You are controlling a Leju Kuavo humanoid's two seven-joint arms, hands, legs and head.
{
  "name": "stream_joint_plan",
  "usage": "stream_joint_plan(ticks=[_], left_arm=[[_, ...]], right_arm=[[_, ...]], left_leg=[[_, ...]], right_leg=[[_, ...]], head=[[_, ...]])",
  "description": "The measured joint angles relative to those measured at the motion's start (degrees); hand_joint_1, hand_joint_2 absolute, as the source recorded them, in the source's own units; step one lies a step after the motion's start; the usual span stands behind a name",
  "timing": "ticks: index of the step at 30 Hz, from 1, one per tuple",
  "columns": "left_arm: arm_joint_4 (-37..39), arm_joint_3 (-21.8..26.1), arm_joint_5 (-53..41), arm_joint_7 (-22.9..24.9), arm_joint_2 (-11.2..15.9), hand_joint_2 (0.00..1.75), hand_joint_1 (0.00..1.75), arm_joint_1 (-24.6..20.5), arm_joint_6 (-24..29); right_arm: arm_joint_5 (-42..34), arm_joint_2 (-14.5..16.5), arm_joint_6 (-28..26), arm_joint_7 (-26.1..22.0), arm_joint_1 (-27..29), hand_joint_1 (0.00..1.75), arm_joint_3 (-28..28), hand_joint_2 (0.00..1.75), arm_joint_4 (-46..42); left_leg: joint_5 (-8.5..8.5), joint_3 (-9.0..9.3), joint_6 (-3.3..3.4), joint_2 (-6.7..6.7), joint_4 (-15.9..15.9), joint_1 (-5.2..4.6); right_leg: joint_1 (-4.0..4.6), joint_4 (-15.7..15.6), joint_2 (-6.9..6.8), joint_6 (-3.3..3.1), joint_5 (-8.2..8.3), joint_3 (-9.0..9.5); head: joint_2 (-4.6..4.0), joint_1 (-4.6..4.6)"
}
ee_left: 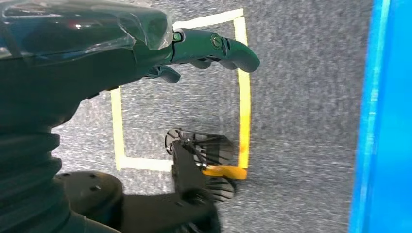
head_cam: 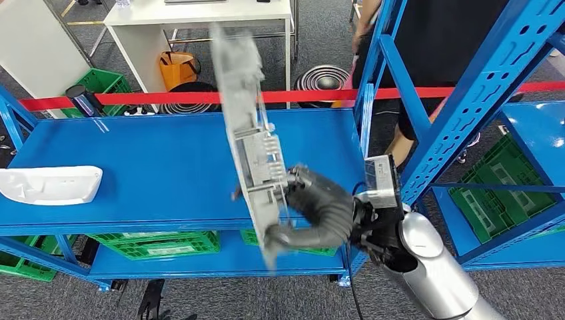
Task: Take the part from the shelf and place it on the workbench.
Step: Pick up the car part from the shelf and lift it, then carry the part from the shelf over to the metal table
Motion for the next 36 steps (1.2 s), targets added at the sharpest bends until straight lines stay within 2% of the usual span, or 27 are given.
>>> stream_joint_plan(ticks=[1,3,4,5,7,9,11,13,14,15,16,18,19,20,21,22,24,25,26,28,29,30,31,32,34,35,36], left_arm=[[0.07,0.00,0.13,-0.23,-0.02,1.75,0.00,0.37,-0.02],[0.17,0.00,0.35,-0.55,0.05,1.75,0.00,0.91,-0.26],[0.22,-0.01,0.38,-0.58,0.14,1.75,0.00,1.08,-0.65],[0.26,-0.01,0.33,-0.57,0.25,1.75,0.00,1.22,-1.12],[0.33,-0.02,0.21,-0.59,0.51,1.75,0.00,1.48,-1.68],[0.40,-0.03,0.18,-0.90,0.54,1.75,0.00,1.71,-1.17],[0.43,-0.04,0.14,-1.36,0.37,1.75,0.00,1.80,-0.53],[0.46,-0.10,0.10,-1.57,0.20,1.75,0.00,1.91,-0.26],[0.49,-0.16,0.09,-1.57,0.12,1.75,0.00,2.01,-0.23],[0.51,-0.24,0.08,-1.57,0.04,1.75,0.00,2.11,-0.20],[0.52,-0.31,0.08,-1.57,-0.05,1.75,0.00,2.20,-0.18],[0.54,-0.40,0.10,-1.59,-0.25,1.75,0.00,2.28,-0.05],[0.54,-0.43,0.18,-1.62,-0.31,1.75,0.00,2.29,0.11],[0.55,-0.44,0.30,-1.69,-0.34,1.75,0.00,2.30,0.33],[0.56,-0.46,0.45,-1.81,-0.36,1.75,0.00,2.32,0.58],[0.57,-0.48,0.67,-2.00,-0.36,1.75,0.00,2.36,0.81],[0.61,-0.51,0.97,-2.42,-0.39,1.75,0.00,2.50,1.19],[0.64,-0.55,1.06,-2.60,-0.43,1.75,0.00,2.57,1.32],[0.67,-0.61,1.07,-2.71,-0.47,1.75,0.00,2.64,1.44],[0.75,-0.78,1.02,-2.84,-0.52,1.75,0.00,2.71,1.59],[0.79,-0.88,0.99,-2.86,-0.52,1.75,0.00,2.73,1.76],[0.82,-1.01,0.96,-2.90,-0.53,1.75,0.00,2.74,2.14],[0.85,-1.15,0.93,-3.06,-0.55,1.75,0.00,2.74,2.83],[0.87,-1.28,0.89,-3.51,-0.57,1.75,0.00,2.72,4.08],[0.94,-1.43,0.81,-5.38,-0.65,1.75,0.00,2.53,8.09],[0.97,-1.44,0.79,-6.43,-0.72,1.75,0.00,2.39,10.21],[1.02,-1.44,0.80,-7.22,-0.78,1.75,0.00,2.29,11.85]], right_arm=[[-2.45,0.23,0.89,0.45,0.71,1.75,0.21,1.75,0.00],[-5.69,0.67,2.23,1.03,1.91,1.75,0.65,1.75,-0.01],[-6.78,0.94,2.85,1.21,2.32,1.75,0.86,1.75,-0.03],[-7.60,1.28,3.49,1.33,2.62,1.75,1.09,1.75,-0.05],[-8.63,1.87,4.49,1.69,3.10,1.75,1.48,1.75,-0.17],[-9.07,2.10,5.18,2.05,3.63,1.75,1.75,1.75,-0.49],[-9.27,2.06,5.62,2.19,4.11,1.75,1.89,1.75,-0.86],[-9.33,1.93,5.84,2.20,4.67,1.75,2.04,1.75,-1.01],[-9.34,1.84,5.90,2.20,5.00,1.75,2.11,1.75,-1.03],[-9.34,1.75,5.93,2.20,5.30,1.75,2.19,1.75,-1.03],[-9.34,1.67,5.94,2.21,5.50,1.75,2.27,1.75,-1.03],[-9.34,1.59,6.10,2.23,5.64,1.75,2.42,1.75,-1.08],[-9.33,1.61,6.25,2.23,5.69,1.75,2.48,1.75,-1.16],[-9.31,1.63,6.46,2.24,5.81,1.75,2.52,1.75,-1.29],[-9.25,1.67,6.69,2.25,6.02,1.75,2.56,1.75,-1.45],[-9.13,1.71,6.88,2.26,6.32,1.75,2.61,1.75,-1.58],[-8.77,1.77,7.10,2.23,6.96,1.75,2.73,1.75,-1.76],[-8.58,1.81,7.14,2.15,7.27,1.75,2.77,1.75,-1.79],[-8.36,1.85,7.18,2.02,7.60,1.75,2.79,1.75,-1.81],[-7.72,1.88,7.32,1.62,8.51,1.75,2.84,1.75,-1.83],[-7.27,1.84,7.46,1.34,9.08,1.75,2.85,1.75,-1.84],[-6.81,1.79,7.68,1.04,9.66,1.75,2.85,1.75,-1.84],[-6.36,1.74,7.94,0.70,10.22,1.75,2.80,1.75,-1.85],[-5.81,1.73,8.20,0.35,10.77,1.75,2.70,1.75,-1.92],[-4.69,1.75,8.49,-0.19,11.81,1.75,2.39,1.75,-2.39],[-4.22,1.78,8.53,-0.38,12.26,1.75,2.21,1.75,-2.71],[-3.91,1.79,8.58,-0.50,12.66,1.75,2.07,1.75,-3.03]], left_leg=[[1.28,0.65,0.11,0.01,-1.48,0.00],[4.91,4.37,0.73,0.02,-9.11,-0.08],[6.08,6.25,1.11,0.03,-12.67,-0.21],[6.61,7.46,1.43,0.04,-14.91,-0.36],[6.58,8.12,1.87,0.03,-15.96,-0.66],[6.99,8.46,2.49,0.05,-16.65,-0.46],[7.49,8.87,3.14,0.11,-17.46,-0.19],[7.60,8.86,3.34,0.11,-17.56,-0.22],[7.60,8.82,3.34,0.11,-17.53,-0.23],[7.60,8.79,3.33,0.11,-17.48,-0.23],[7.58,8.77,3.30,0.10,-17.40,-0.23],[7.45,8.75,3.06,0.06,-17.05,-0.23],[7.29,8.67,2.78,0.04,-16.78,-0.36],[7.17,8.58,2.45,0.03,-16.55,-0.45],[7.11,8.50,2.10,0.03,-16.39,-0.51],[7.20,8.42,1.72,0.03,-16.33,-0.52],[7.11,8.24,1.14,-0.06,-16.06,-0.28],[6.30,7.90,0.84,-0.08,-15.21,-0.18],[4.67,7.13,0.56,-0.09,-13.22,-0.09],[0.27,4.57,0.01,-0.02,-6.31,0.10],[-1.43,3.31,-0.18,0.00,-2.78,0.17],[-2.15,2.76,-0.25,0.02,-0.72,0.20],[-1.78,3.24,-0.19,0.03,-0.82,0.22],[-0.49,4.88,-0.02,0.04,-3.15,0.23],[2.43,9.71,0.66,-0.03,-10.98,0.13],[3.26,11.39,1.02,-0.08,-13.97,-0.01],[3.56,12.21,1.35,-0.13,-15.59,-0.21]], right_leg=[[0.04,0.01,0.05,-0.01,-0.03,0.06],[0.16,-0.01,0.19,-0.02,-0.07,0.17],[0.37,0.00,0.26,0.04,-0.10,0.13],[0.51,0.01,0.30,0.15,-0.10,0.04],[0.67,-0.07,0.31,0.60,-0.07,-0.09],[0.63,0.27,0.22,1.09,-0.40,-0.29],[0.55,4.10,0.13,1.06,-2.44,-2.08],[0.30,11.81,0.12,0.86,-5.65,-5.66],[0.19,15.08,0.11,1.00,-6.72,-7.19],[0.06,16.52,0.10,1.36,-6.99,-7.83],[-0.09,15.68,0.06,1.88,-6.43,-7.33],[-0.42,8.09,-0.09,2.90,-3.70,-3.24],[-0.42,4.23,-0.16,3.00,-2.53,-1.08],[-0.37,1.53,-0.20,2.80,-1.75,0.43],[-0.24,0.30,-0.19,2.39,-1.43,1.10],[-0.05,0.27,-0.13,1.91,-1.26,1.11],[-0.21,0.13,-0.13,1.18,-0.77,0.99],[-0.36,0.05,-0.17,0.85,-0.52,0.95],[-0.54,-0.06,-0.22,0.60,-0.35,0.90],[-0.44,-0.03,-0.32,0.30,-0.17,0.69],[-0.34,0.01,-0.36,0.23,-0.10,0.54],[-0.24,0.07,-0.39,0.16,-0.02,0.37],[-0.17,0.15,-0.39,0.17,0.05,0.21],[-0.12,0.21,-0.36,0.20,0.13,0.09],[0.04,0.30,-0.28,0.48,0.33,-0.06],[0.15,0.32,-0.27,0.72,0.48,-0.18],[0.23,0.34,-0.28,1.03,0.68,-0.32]], head=[[0.00,0.00],[0.00,0.01],[0.00,0.02],[0.00,0.02],[0.00,0.03],[0.00,0.06],[0.00,0.16],[0.00,0.22],[0.00,0.22],[0.00,0.22],[0.00,0.23],[0.00,0.24],[0.00,0.22],[0.00,0.20],[0.00,0.18],[0.00,0.15],[0.00,0.14],[0.00,0.09],[0.00,0.06],[0.00,-0.01],[0.00,-0.01],[0.00,-0.01],[0.00,-0.01],[0.00,-0.01],[0.00,0.00],[0.00,0.01],[0.00,0.01]])
